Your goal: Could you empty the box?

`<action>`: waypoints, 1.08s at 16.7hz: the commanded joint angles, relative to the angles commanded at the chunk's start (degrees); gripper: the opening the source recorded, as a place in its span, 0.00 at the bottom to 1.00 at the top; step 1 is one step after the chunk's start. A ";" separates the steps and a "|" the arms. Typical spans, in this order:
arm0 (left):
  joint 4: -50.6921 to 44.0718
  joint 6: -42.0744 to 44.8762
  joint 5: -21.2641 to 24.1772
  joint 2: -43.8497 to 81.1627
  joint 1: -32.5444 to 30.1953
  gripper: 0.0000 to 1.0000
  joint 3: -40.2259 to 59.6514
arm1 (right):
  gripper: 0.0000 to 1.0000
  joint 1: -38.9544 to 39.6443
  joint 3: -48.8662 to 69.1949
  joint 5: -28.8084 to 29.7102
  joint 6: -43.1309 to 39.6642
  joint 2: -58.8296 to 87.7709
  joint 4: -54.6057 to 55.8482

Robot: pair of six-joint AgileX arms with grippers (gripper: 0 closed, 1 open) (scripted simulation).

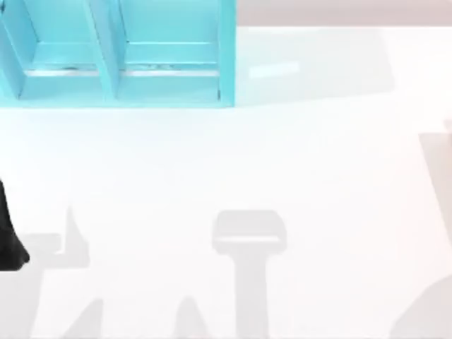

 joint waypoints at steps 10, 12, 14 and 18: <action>0.00 0.00 0.00 0.00 0.00 1.00 0.00 | 0.00 -0.10 19.96 0.00 -0.50 -5.36 -25.99; 0.00 0.00 0.00 0.00 0.00 1.00 0.00 | 0.00 -0.05 21.17 -0.01 -0.51 -5.86 -27.30; 0.00 0.00 0.00 0.00 0.00 1.00 0.00 | 0.00 -0.05 21.17 -0.01 -0.51 -5.86 -27.30; 0.00 0.00 0.00 0.00 0.00 1.00 0.00 | 0.00 1.94 20.96 -0.04 1.56 -5.20 -26.75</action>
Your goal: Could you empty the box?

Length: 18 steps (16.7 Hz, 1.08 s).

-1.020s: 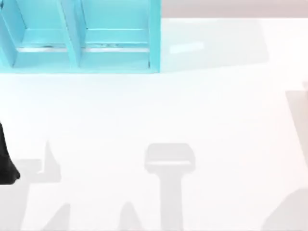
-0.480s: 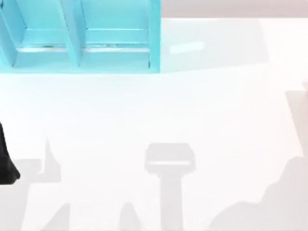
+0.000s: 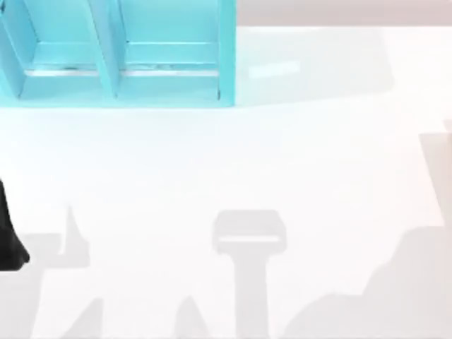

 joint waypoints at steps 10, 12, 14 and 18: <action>0.00 0.00 0.00 0.00 0.00 1.00 0.00 | 0.00 38.23 -4.97 -0.27 38.55 4.11 9.68; 0.00 0.00 0.00 0.00 0.00 1.00 0.00 | 0.00 47.66 -6.97 -0.29 47.87 4.92 12.38; 0.00 0.00 0.00 0.00 0.00 1.00 0.00 | 0.00 55.40 -9.03 -0.29 55.55 5.60 14.91; 0.00 0.00 0.00 0.00 0.00 1.00 0.00 | 0.00 63.74 -12.05 -0.25 63.84 6.30 18.33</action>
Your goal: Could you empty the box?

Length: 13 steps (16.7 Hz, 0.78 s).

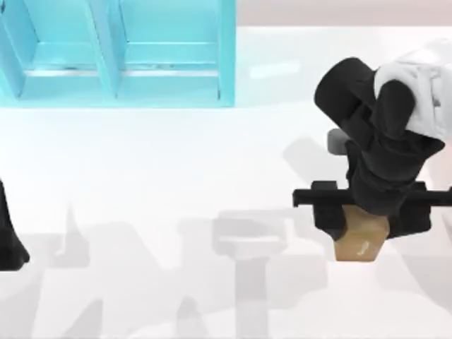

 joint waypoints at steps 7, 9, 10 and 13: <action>0.00 0.00 0.00 0.00 0.00 1.00 0.00 | 0.00 0.40 -1.09 -0.09 0.68 0.37 1.20; 0.00 0.00 0.00 0.00 0.00 1.00 0.00 | 0.00 0.52 -2.97 -0.04 0.69 1.49 4.55; 0.00 0.00 0.00 0.00 0.00 1.00 0.00 | 0.00 0.56 -3.88 -0.04 0.71 1.96 6.77; 0.00 0.00 0.00 0.00 0.00 1.00 0.00 | 0.00 0.73 -6.41 0.02 0.79 3.80 10.25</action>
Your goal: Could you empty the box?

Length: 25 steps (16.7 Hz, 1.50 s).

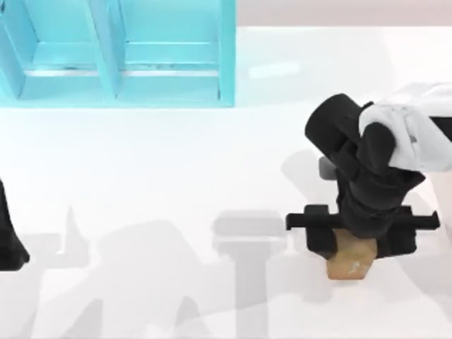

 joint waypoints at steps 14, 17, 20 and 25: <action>0.00 0.00 0.00 0.00 0.00 1.00 0.00 | 0.83 0.01 -0.04 0.00 0.01 0.04 0.05; 0.00 0.00 0.00 0.00 0.00 1.00 0.00 | 1.00 0.01 -0.04 0.00 0.01 0.04 0.05; 0.00 0.00 0.00 0.00 0.00 1.00 0.00 | 1.00 0.01 -0.04 0.00 0.01 0.04 0.05; 0.00 0.00 0.00 0.00 0.00 1.00 0.00 | 1.00 -0.05 -0.02 0.00 0.01 0.00 0.04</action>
